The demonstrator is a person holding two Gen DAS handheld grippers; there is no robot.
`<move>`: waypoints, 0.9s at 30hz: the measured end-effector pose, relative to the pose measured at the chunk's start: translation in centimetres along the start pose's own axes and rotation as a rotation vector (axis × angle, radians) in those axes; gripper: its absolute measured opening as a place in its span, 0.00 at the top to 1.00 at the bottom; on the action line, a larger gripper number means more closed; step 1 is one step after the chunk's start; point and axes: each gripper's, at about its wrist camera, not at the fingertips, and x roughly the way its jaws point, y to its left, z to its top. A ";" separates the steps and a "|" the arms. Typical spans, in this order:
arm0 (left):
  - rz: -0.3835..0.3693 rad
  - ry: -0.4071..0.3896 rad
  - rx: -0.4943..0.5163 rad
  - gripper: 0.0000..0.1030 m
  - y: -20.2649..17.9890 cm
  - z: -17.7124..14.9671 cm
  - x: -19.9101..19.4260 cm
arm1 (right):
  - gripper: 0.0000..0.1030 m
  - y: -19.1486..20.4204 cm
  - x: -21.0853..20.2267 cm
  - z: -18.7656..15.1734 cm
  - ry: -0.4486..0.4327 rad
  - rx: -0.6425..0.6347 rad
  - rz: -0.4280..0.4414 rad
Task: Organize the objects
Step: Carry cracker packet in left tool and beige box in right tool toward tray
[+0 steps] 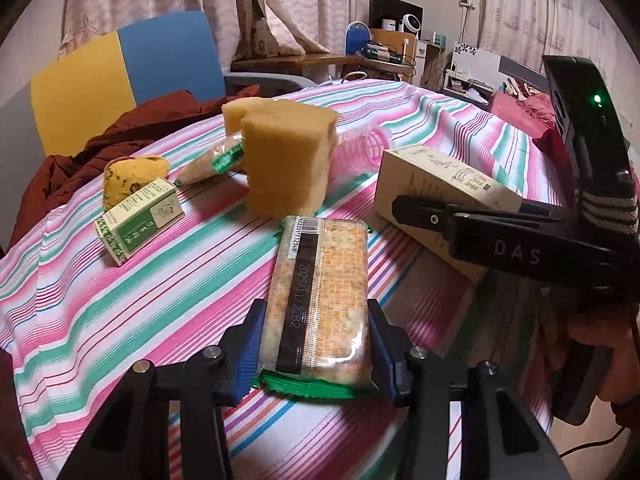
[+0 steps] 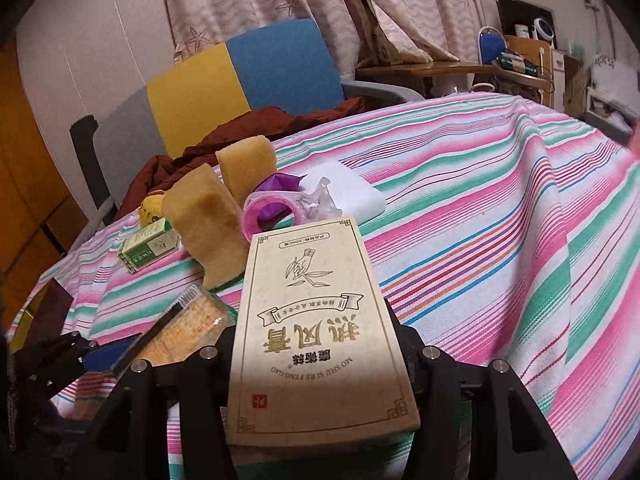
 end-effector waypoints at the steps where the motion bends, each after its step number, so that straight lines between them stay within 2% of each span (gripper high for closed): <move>1: 0.003 -0.003 0.000 0.53 0.1 -0.1 -0.1 | 0.47 0.1 0.0 -0.1 -0.002 -0.006 -0.009; 8: 0.029 -0.034 -0.071 0.53 1.6 -1.7 -1.9 | 0.47 1.0 -0.9 -0.9 -0.006 -0.017 -0.041; 17: 0.064 -0.097 -0.094 0.53 1.7 -3.7 -4.5 | 0.47 3.7 -2.8 -3.0 0.026 0.033 0.035; 22: 0.047 -0.098 -0.202 0.53 3.2 -6.0 -5.3 | 0.47 5.4 -3.6 -3.9 0.060 0.046 0.079; 23: 0.045 -0.131 -0.208 0.53 3.2 -6.6 -6.2 | 0.47 5.6 -3.6 -4.0 0.067 0.048 0.084; 25: 0.067 -0.161 -0.186 0.53 2.7 -7.6 -7.6 | 0.47 6.1 -3.9 -4.4 0.079 0.047 0.094; 27: 0.076 -0.157 -0.164 0.53 2.4 -8.3 -8.4 | 0.47 6.7 -4.0 -4.7 0.086 0.040 0.103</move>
